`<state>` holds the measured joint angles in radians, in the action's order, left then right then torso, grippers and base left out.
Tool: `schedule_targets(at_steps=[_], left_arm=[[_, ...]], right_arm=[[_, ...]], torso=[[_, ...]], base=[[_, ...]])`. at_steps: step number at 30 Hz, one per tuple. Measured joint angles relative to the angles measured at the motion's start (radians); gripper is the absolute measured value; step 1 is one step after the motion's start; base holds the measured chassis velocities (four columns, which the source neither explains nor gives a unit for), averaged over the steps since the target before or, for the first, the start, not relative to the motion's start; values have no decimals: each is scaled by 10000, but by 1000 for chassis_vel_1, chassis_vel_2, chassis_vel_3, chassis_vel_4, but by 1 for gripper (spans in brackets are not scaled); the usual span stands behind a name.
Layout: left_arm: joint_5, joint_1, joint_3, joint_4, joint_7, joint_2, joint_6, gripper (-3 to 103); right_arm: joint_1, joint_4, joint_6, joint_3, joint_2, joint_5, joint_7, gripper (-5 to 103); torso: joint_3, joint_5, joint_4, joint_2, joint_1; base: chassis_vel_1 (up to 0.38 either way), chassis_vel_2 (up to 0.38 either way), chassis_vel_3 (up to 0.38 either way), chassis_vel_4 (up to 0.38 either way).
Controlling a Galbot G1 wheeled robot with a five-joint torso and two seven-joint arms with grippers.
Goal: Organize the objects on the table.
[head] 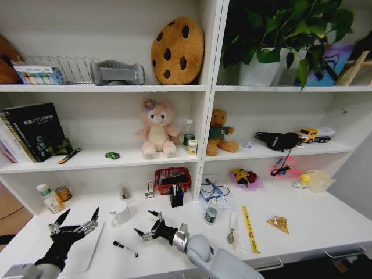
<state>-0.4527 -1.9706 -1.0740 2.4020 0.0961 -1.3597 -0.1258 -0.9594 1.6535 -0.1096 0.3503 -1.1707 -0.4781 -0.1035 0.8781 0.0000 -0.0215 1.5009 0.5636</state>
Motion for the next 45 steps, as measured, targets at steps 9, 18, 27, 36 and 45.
schedule_targets(at_steps=[9,18,27,36,45], left_arm=[[0,0,0,0,0,0,0,100],[0,0,1,0,0,-1,0,100],[0,0,0,-1,-5,0,0,100],[0,0,3,-1,1,-1,0,100],[0,0,2,0,1,-1,0,100]], right_arm=[[-521,439,64,-692,294,-106,655,100],[-485,473,-76,-663,197,-196,711,100],[-1168,1595,29,-1294,651,-121,1098,100],[-2049,2024,1,-1925,951,9,1224,100],[-2799,2298,-34,-2584,903,19,1309,100]], torso=[[1,1,1,0,0],[1,2,5,-1,0],[-1,-2,4,0,0],[1,3,-1,-1,1],[1,0,2,-1,3]], base=[[0,0,0,0],[104,116,-114,-108],[116,112,-118,-111],[-50,-38,15,26],[10,-6,-13,2]])
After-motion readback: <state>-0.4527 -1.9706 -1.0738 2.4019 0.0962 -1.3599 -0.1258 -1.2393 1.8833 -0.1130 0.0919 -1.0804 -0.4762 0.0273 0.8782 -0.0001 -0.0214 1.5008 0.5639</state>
